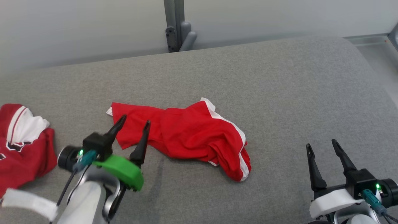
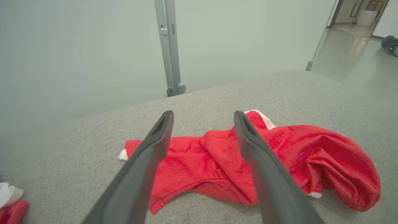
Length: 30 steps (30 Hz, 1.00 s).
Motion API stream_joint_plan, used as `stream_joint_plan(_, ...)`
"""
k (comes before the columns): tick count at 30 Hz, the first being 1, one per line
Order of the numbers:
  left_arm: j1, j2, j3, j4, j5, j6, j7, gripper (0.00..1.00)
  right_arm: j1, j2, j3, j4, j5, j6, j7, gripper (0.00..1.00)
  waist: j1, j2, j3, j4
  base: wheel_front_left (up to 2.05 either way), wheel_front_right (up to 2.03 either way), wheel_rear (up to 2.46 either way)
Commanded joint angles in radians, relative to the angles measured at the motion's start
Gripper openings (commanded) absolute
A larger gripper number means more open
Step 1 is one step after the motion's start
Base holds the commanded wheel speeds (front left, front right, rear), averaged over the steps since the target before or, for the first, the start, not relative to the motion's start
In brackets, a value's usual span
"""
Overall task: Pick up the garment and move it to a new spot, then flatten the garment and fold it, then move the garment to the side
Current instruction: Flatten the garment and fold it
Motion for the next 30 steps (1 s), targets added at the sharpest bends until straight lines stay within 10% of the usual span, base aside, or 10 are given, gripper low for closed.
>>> stream_joint_plan(1,-0.08,0.008,-0.036,0.016,0.002,-0.003,0.031,1.0,-0.025,-0.004,0.0,-0.007,0.01,0.0,-0.001,1.0,0.0,0.0,0.07,-0.062,0.0,0.0,0.0)
stream_joint_plan(13,-0.545,-0.049,-0.186,0.374,-0.05,0.008,0.274,1.0,-0.097,0.005,0.028,-0.014,0.063,0.0,-0.001,1.0,0.0,0.0,0.244,-0.24,0.0,0.0,0.0)
stream_joint_plan(30,-0.691,-0.107,-0.193,0.739,-0.14,0.003,0.45,1.0,-0.117,0.005,0.036,-0.007,0.089,0.0,-0.001,1.0,0.0,0.0,0.287,-0.301,0.0,0.0,0.0)
